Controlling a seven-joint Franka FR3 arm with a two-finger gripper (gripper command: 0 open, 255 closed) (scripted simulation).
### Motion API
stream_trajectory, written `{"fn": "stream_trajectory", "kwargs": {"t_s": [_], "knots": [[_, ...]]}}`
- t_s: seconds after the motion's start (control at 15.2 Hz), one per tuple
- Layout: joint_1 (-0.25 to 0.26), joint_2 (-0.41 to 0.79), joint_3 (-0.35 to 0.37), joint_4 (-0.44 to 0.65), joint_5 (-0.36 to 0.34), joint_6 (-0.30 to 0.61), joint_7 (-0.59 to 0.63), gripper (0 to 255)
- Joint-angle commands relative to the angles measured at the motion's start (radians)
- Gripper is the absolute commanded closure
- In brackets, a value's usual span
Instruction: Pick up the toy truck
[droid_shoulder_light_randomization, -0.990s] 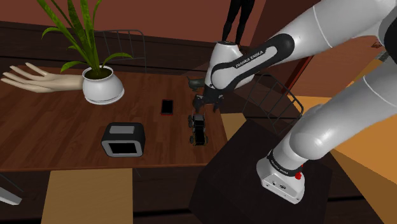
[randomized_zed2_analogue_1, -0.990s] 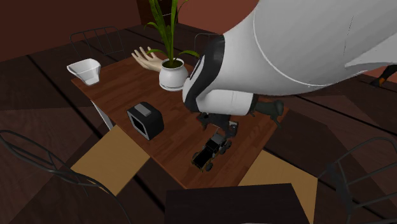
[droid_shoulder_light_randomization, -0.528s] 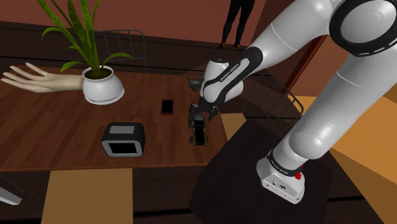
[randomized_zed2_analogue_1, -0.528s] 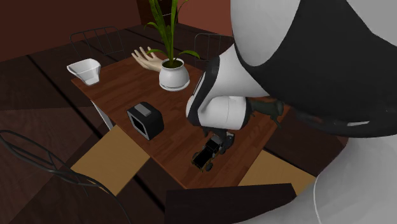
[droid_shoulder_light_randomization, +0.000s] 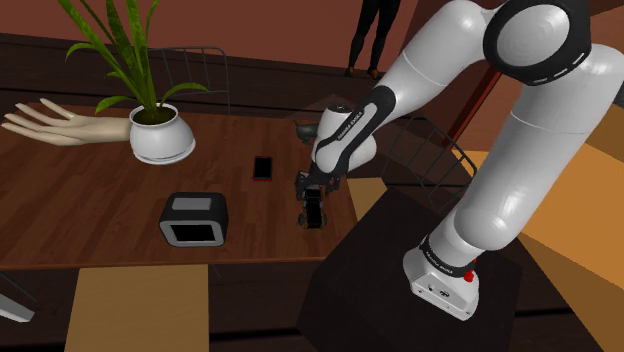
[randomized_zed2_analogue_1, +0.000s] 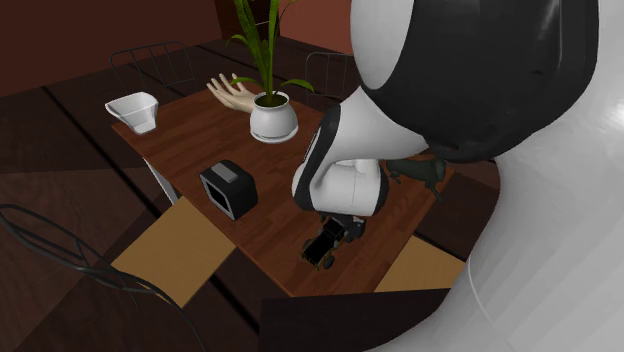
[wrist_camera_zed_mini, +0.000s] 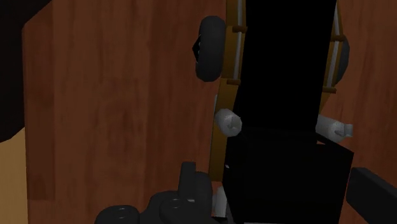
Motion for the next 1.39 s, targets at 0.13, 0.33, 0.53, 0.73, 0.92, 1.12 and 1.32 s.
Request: {"fn": "stream_trajectory", "kwargs": {"t_s": [0.13, 0.33, 0.53, 0.73, 0.92, 1.12, 1.32], "knots": [[0.000, 0.008, 0.000, 0.001, 0.000, 0.008, -0.001, 255], [0.000, 0.009, 0.000, 0.002, 0.000, 0.007, -0.001, 255], [0.000, 0.009, -0.001, 0.003, -0.001, 0.007, -0.001, 255], [-0.001, -0.030, 0.000, -0.005, 0.001, -0.024, 0.002, 255], [-0.002, -0.080, 0.001, -0.009, 0.000, -0.070, 0.007, 255], [-0.002, -0.130, 0.000, -0.011, -0.002, -0.118, 0.012, 255], [-0.003, -0.177, 0.000, -0.011, -0.003, -0.166, 0.017, 255]]}}
